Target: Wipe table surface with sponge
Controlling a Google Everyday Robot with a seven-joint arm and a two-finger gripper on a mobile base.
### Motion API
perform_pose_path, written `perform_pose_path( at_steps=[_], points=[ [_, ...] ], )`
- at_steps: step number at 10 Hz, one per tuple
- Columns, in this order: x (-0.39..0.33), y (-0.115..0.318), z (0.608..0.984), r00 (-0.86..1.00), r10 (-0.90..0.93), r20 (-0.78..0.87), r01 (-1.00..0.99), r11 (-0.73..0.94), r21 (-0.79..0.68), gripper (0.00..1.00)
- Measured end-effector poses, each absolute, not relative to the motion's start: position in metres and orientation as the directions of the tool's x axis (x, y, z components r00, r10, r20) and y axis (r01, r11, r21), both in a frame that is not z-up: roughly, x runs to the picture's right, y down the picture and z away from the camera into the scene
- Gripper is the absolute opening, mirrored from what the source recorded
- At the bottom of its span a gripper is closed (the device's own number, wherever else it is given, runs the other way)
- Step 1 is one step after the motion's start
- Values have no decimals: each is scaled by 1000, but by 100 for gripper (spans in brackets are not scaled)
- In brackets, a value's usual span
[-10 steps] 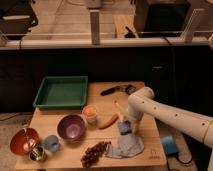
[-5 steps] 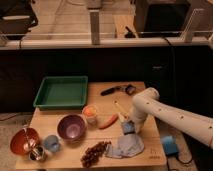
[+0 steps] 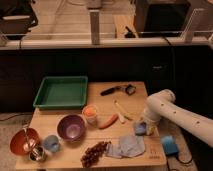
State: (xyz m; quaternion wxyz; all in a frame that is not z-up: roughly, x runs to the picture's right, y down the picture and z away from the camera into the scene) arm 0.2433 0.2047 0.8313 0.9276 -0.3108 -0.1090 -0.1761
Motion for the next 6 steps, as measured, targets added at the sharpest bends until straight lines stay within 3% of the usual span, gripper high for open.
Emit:
perform_pose_path(
  at_steps=[6],
  points=[
    [225, 147, 865, 882, -293, 370, 456, 731, -507, 34]
  ],
)
